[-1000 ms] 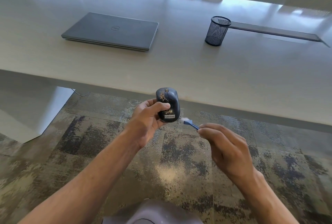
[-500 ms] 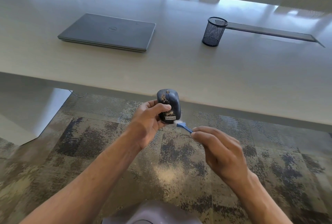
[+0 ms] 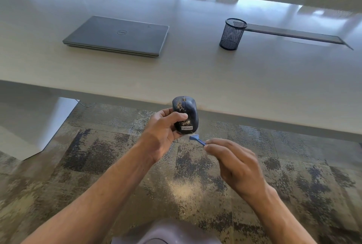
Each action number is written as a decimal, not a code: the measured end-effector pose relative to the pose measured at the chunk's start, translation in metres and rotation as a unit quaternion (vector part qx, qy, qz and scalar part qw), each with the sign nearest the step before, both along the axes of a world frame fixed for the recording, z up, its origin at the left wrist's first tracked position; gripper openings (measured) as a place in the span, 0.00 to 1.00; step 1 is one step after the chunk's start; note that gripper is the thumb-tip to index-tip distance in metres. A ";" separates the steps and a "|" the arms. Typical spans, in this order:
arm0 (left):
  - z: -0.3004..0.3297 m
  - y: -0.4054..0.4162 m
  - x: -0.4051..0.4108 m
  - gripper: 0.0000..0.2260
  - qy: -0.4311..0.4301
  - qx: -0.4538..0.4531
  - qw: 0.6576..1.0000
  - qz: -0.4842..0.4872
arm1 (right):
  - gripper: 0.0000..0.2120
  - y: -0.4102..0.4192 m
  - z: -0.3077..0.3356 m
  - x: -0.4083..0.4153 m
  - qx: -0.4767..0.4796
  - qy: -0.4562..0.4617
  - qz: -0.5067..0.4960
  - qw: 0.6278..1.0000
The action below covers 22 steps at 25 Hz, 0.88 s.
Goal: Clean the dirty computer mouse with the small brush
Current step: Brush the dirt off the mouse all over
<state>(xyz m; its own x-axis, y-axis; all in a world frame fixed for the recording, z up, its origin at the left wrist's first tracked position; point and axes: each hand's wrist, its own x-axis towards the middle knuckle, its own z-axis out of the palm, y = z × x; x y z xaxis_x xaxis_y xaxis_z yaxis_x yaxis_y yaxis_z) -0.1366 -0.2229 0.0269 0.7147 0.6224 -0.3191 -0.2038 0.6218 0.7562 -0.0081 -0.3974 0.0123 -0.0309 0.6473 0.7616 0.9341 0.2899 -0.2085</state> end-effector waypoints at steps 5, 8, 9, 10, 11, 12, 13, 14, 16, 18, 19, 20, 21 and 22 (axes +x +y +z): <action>0.000 0.001 -0.002 0.28 0.002 -0.004 1.000 0.007 | 0.10 -0.012 0.002 0.015 0.019 0.027 -0.039 0.999; 0.001 -0.002 0.000 0.30 0.003 -0.003 1.000 0.004 | 0.06 -0.004 -0.003 0.000 0.018 0.014 0.016 1.000; 0.002 -0.003 0.000 0.32 0.001 -0.004 1.000 0.004 | 0.06 -0.001 -0.003 -0.001 0.011 0.009 0.025 1.000; 0.002 -0.003 0.000 0.33 -0.004 -0.005 1.000 0.004 | 0.07 -0.001 -0.003 0.002 0.007 0.002 0.016 1.000; 0.001 -0.002 0.000 0.34 -0.008 -0.007 1.000 0.003 | 0.08 -0.002 -0.002 0.009 0.007 -0.001 -0.006 1.000; 0.001 -0.001 -0.001 0.34 -0.012 -0.007 1.000 0.000 | 0.09 -0.005 0.000 0.017 0.010 0.011 -0.035 0.999; 0.000 0.000 -0.002 0.32 -0.013 -0.007 1.000 -0.004 | 0.09 -0.010 0.001 0.024 0.014 0.044 -0.060 0.997; -0.001 0.000 -0.003 0.30 -0.012 -0.006 1.000 -0.009 | 0.09 -0.014 0.002 0.027 0.021 0.091 -0.076 0.993; -0.002 0.000 -0.004 0.27 -0.008 -0.001 1.000 -0.019 | 0.09 -0.017 0.003 0.026 0.027 0.164 -0.067 0.984; -0.002 -0.002 -0.003 0.26 -0.009 0.002 1.000 -0.030 | 0.08 -0.015 0.001 0.016 0.018 0.176 -0.027 0.984; -0.001 -0.003 -0.002 0.26 -0.008 0.004 0.999 -0.033 | 0.09 -0.013 0.000 0.012 0.015 0.174 -0.008 0.985; -0.001 -0.002 -0.001 0.26 -0.005 0.006 0.999 -0.034 | 0.09 -0.010 -0.001 0.012 0.010 0.173 0.001 0.985; -0.001 -0.002 -0.001 0.27 -0.001 0.006 0.999 -0.032 | 0.09 -0.008 -0.002 0.014 0.003 0.177 -0.005 0.984; -0.001 -0.001 -0.001 0.28 0.002 0.006 0.999 -0.031 | 0.08 -0.005 -0.002 0.017 -0.001 0.188 -0.021 0.982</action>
